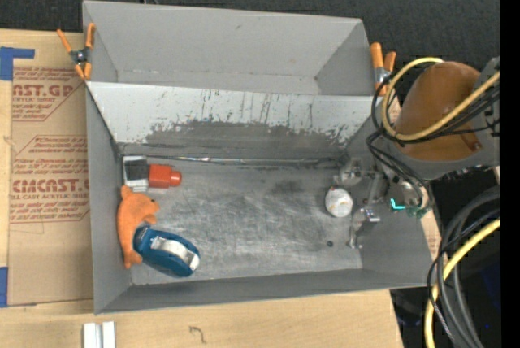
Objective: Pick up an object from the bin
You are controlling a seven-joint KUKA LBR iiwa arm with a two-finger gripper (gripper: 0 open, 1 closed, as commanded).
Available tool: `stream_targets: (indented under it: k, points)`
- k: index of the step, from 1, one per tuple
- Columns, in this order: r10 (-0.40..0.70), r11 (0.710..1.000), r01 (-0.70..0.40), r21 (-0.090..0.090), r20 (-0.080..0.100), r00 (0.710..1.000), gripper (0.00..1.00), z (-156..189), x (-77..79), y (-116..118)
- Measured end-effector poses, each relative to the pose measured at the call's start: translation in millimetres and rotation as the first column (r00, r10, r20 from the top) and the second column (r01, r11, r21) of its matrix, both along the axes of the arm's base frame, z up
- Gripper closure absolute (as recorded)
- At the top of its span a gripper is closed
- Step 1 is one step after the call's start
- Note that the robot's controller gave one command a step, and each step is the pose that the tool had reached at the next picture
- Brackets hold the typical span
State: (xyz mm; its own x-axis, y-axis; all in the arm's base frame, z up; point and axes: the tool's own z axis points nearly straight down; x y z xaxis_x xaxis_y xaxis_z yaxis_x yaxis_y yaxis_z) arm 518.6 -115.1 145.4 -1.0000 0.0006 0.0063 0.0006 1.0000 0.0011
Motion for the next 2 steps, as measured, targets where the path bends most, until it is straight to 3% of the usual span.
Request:
stream_targets:
  k: [1, 2]
  points:
    - [0.001, 1.0, -0.001, -0.001, 0.007, 1.0, 0.0, 4, 2.0, 0]
    - [-0.016, 1.0, 0.016, -0.003, 0.018, 1.0, 0.0, -35, 24.2, -17]
